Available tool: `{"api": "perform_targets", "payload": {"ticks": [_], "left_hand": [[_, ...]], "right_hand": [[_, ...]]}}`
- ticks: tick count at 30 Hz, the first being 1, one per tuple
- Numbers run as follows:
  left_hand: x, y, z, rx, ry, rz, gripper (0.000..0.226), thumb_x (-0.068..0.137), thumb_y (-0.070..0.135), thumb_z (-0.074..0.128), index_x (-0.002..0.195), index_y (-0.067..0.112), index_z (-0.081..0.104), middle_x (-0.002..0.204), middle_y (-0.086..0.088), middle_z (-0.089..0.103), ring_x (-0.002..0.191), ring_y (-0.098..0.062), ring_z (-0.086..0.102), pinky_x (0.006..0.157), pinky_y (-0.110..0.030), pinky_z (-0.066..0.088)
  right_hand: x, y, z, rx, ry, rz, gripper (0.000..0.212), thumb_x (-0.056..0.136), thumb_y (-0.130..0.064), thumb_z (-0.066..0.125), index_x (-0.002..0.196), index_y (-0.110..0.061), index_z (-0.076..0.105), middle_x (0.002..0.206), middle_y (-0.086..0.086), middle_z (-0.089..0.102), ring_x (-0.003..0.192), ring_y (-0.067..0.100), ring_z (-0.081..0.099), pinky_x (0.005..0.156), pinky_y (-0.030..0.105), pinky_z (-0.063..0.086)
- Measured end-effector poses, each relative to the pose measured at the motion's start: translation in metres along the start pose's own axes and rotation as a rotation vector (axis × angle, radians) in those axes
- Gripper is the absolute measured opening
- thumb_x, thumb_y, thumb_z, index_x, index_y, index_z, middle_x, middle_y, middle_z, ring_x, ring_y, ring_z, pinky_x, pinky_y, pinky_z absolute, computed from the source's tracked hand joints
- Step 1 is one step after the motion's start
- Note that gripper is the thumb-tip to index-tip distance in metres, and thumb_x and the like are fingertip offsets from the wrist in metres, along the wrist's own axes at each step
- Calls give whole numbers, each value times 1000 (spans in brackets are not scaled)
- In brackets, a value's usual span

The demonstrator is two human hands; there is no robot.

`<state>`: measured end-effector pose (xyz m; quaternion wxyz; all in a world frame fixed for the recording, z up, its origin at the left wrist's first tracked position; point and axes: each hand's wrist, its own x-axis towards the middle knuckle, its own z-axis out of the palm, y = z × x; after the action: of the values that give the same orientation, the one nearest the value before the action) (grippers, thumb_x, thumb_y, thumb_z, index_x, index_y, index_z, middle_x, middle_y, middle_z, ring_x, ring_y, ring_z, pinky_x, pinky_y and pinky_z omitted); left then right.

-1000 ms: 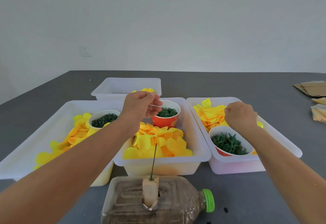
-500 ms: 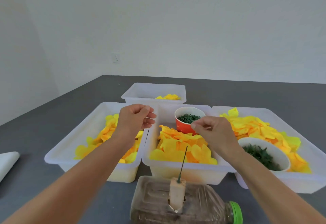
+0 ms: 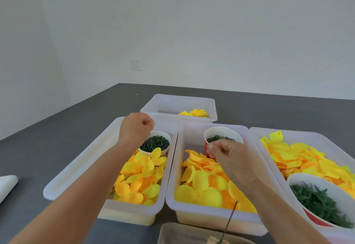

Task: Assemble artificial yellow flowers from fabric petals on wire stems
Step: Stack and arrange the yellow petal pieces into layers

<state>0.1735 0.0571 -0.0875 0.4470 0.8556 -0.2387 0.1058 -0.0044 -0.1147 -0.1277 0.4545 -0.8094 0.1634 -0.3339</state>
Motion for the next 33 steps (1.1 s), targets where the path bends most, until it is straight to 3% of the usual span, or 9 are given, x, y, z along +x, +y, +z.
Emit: {"api": "perform_targets", "payload": {"ticks": [2,5,9,13,19,27,31,33], "left_hand": [[7,-4,8,289,-111,85,12,85,9,58,84,12,70,87,-3,69,81,-21,63,73,-29,49],[13,-9,22,509,-265,111,10,86,18,62,94,13,67,99,-2,65,95,-21,58,77,-27,44],[14,-13,37,749,-423,162,18,86,31,60,84,13,59,93,-5,61,86,-20,54,68,-26,42],[8,-20,46,835,-469,181,23,90,31,55,95,11,63,101,-4,62,94,-19,58,69,-25,43],[6,-18,52,798,-477,168,16,88,14,55,96,6,67,102,-8,64,95,-21,61,73,-24,46],[5,-21,43,597,-394,106,14,84,19,65,82,7,72,91,-7,69,88,-19,61,67,-22,42],[6,-31,39,317,-293,46,11,80,0,68,88,3,75,90,-5,66,89,-19,61,74,-21,43],[6,-35,36,206,-278,-10,16,80,-7,66,90,3,74,87,-2,62,76,-13,60,66,-12,44]], "right_hand": [[0,2,0,10,4,12,22,87,-15,62,68,-6,68,63,8,65,64,12,56,70,33,50],[2,4,0,7,7,5,21,87,-14,63,68,-7,68,59,-2,63,62,7,55,68,28,48],[0,5,2,-84,-8,-67,18,86,-12,64,69,-9,69,58,-9,62,60,-1,54,62,11,40],[-4,4,5,-138,-14,-174,14,84,-8,66,71,-5,70,61,-5,63,66,6,56,60,9,40],[-6,4,7,-164,-83,-202,13,85,-12,65,73,-10,69,67,-6,63,64,7,54,67,32,47],[-6,3,5,-146,-77,-216,13,86,-12,65,74,-10,69,65,-9,59,63,5,52,67,31,47],[-6,3,5,-134,-56,-230,12,85,-10,65,74,-10,70,67,-6,63,64,8,55,67,30,48],[-6,3,5,-135,-52,-233,12,85,-10,65,74,-10,70,69,-3,65,65,9,57,68,32,49]]}}
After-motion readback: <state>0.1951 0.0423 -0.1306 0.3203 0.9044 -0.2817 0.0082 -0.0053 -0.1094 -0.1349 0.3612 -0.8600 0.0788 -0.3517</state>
